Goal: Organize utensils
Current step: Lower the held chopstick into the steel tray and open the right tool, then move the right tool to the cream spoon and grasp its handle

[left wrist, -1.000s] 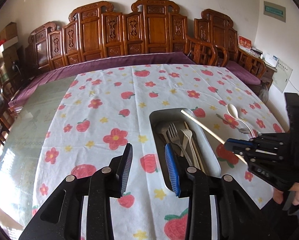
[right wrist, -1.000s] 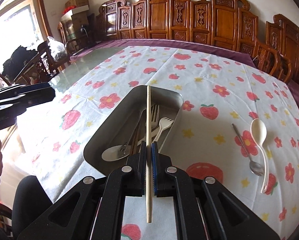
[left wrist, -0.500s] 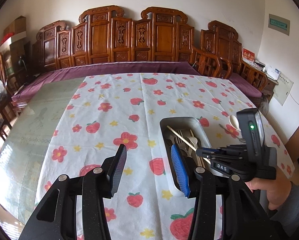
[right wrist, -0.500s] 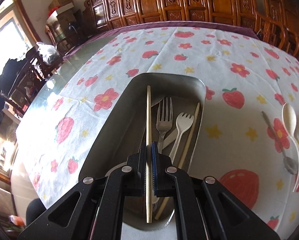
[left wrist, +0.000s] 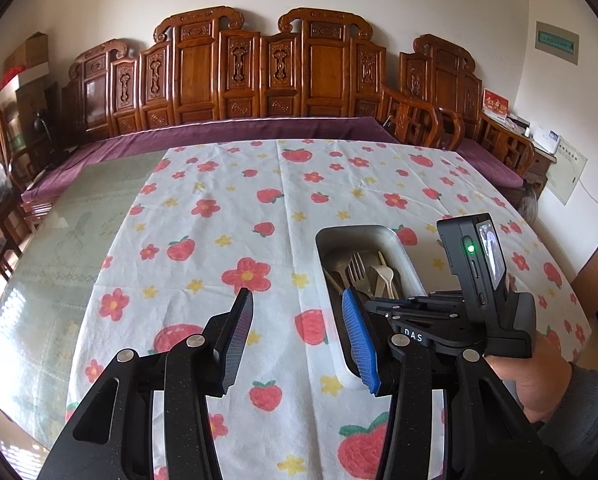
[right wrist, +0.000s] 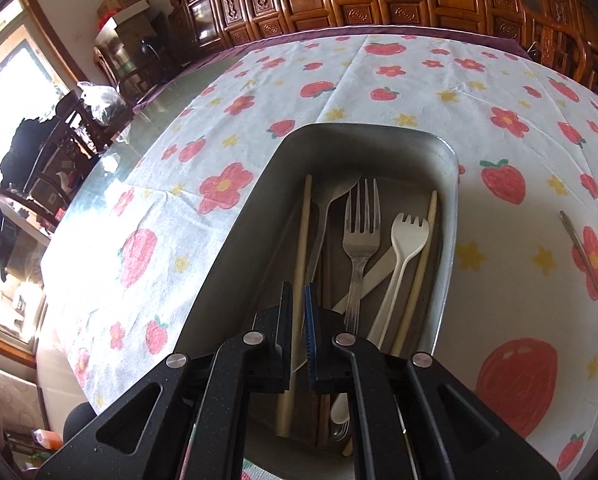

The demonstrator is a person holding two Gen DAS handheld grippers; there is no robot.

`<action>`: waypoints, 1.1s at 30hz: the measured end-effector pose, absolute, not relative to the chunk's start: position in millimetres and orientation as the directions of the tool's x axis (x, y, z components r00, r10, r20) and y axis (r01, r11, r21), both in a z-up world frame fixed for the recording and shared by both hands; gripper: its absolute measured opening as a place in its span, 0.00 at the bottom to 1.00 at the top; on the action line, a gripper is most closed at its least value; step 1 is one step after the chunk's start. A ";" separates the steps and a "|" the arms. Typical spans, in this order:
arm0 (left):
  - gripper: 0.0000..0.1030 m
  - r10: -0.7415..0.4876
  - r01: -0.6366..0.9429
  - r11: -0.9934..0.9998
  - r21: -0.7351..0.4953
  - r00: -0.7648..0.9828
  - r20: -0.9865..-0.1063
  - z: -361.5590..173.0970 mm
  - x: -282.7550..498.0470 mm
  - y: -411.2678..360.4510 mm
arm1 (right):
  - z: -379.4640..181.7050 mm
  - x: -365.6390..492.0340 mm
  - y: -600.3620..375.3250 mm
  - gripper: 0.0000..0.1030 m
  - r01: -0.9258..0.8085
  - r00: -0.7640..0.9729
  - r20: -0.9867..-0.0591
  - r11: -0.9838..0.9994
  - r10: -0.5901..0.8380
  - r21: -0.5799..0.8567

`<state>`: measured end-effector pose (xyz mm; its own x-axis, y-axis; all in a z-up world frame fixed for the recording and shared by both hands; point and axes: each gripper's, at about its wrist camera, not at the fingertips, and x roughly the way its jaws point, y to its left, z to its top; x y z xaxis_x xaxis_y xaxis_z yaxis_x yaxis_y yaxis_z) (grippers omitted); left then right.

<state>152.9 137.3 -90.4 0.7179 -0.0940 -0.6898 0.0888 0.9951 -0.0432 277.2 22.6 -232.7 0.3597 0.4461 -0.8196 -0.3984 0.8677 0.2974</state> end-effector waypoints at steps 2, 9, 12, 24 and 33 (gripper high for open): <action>0.43 -0.097 0.094 0.995 -0.043 0.718 -0.689 -90.0 152.2 135.2 | -231.0 275.6 21.1 0.08 -0.405 0.369 -0.818 0.868 0.442 0.286; 0.44 -0.107 0.115 0.993 -0.035 0.711 -0.695 -92.6 151.0 124.5 | -202.3 256.4 -10.5 0.08 -0.460 0.424 -0.780 0.851 0.460 0.253; 0.44 -0.112 0.126 0.991 -0.032 0.703 -0.702 -94.9 152.0 116.5 | -185.6 249.2 -34.1 0.08 -0.475 0.459 -0.761 0.850 0.459 0.227; 0.44 -0.149 0.179 0.983 -0.031 0.697 -0.701 -88.0 170.1 61.3 | -161.7 264.2 -148.6 0.09 -0.412 0.565 -0.760 0.908 0.322 0.078; 0.63 -0.181 0.199 0.978 -0.058 0.681 -0.710 -95.6 185.7 21.0 | -192.3 294.9 -228.2 0.25 -0.307 0.556 -0.801 0.951 0.220 0.048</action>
